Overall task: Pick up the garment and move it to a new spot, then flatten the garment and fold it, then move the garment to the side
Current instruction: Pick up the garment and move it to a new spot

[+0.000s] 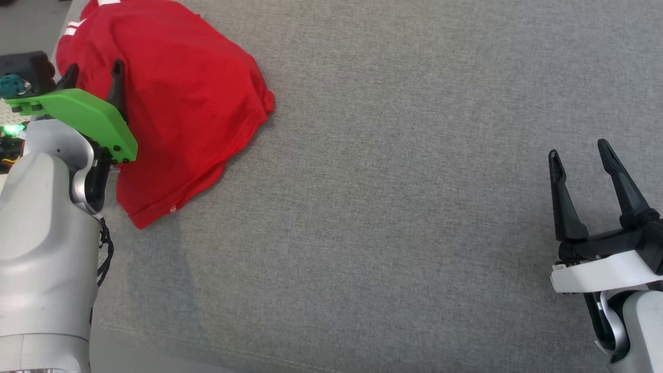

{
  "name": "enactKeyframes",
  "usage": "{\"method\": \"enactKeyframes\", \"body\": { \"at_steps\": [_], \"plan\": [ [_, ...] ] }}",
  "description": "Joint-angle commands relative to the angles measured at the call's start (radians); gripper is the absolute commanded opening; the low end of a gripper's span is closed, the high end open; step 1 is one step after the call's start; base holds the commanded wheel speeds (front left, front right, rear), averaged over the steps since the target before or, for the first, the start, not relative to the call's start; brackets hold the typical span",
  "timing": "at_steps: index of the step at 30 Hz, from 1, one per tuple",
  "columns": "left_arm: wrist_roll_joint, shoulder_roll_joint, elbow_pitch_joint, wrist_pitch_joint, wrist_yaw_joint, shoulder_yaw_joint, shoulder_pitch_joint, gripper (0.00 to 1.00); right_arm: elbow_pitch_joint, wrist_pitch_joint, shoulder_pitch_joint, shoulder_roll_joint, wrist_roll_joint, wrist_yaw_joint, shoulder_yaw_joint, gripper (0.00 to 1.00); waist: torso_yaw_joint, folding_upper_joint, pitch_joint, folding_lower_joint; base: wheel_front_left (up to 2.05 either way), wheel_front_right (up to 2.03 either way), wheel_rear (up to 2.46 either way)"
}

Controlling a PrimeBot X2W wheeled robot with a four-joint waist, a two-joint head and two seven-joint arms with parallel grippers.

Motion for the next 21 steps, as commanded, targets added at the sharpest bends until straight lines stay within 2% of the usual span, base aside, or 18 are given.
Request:
{"method": "enactKeyframes", "body": {
  "at_steps": [1, 8, 9, 10, 11, 13, 17, 21],
  "plan": [
    [-0.009, 0.011, 0.014, 0.003, -0.006, 0.003, -0.023, 1.00, -0.006, -0.003, -0.007, -0.006, -0.001, -0.001, 0.002, 1.00, -0.027, 0.0000, 0.024, -0.0002, 0.00, 0.00, 0.00],
    [-0.026, 0.030, 0.101, -0.009, 0.008, 0.021, -0.064, 1.00, -0.001, -0.003, -0.021, 0.000, 0.002, -0.001, 0.013, 1.00, -0.056, 0.0000, 0.030, -0.0002, 0.00, 0.00, 0.00],
    [-0.029, 0.032, 0.111, -0.011, 0.012, 0.024, -0.068, 0.69, 0.000, -0.003, -0.021, 0.002, 0.002, -0.001, 0.014, 1.00, -0.058, 0.0000, 0.030, -0.0002, 0.00, 0.00, 0.00],
    [-0.030, 0.035, 0.121, -0.017, 0.016, 0.026, -0.073, 0.27, 0.001, -0.003, -0.020, 0.006, 0.001, -0.001, 0.017, 1.00, -0.060, 0.0000, 0.030, -0.0002, 0.00, 0.00, 0.00],
    [-0.025, 0.036, 0.132, -0.031, 0.009, 0.018, -0.080, 0.00, 0.008, -0.003, -0.015, 0.009, -0.001, -0.001, 0.025, 1.00, -0.063, 0.0000, 0.027, -0.0002, 0.00, 0.00, 0.00],
    [-0.022, 0.039, 0.140, -0.052, 0.003, 0.014, -0.085, 0.00, 0.014, -0.003, -0.012, 0.011, -0.005, -0.001, 0.032, 1.00, -0.065, 0.0000, 0.021, -0.0002, 0.00, 0.00, 0.00],
    [-0.004, 0.051, 0.135, -0.143, 0.027, 0.014, -0.104, 0.00, 0.026, -0.003, -0.012, 0.021, -0.005, -0.001, 0.041, 1.00, -0.065, 0.0000, 0.000, -0.0002, 0.00, 0.00, 0.00],
    [0.002, 0.045, 0.117, -0.235, 0.011, 0.004, -0.119, 0.00, 0.041, -0.003, -0.010, 0.035, -0.004, -0.001, 0.049, 1.00, -0.060, 0.0000, -0.039, -0.0002, 0.00, 0.00, 0.00]
  ]
}}
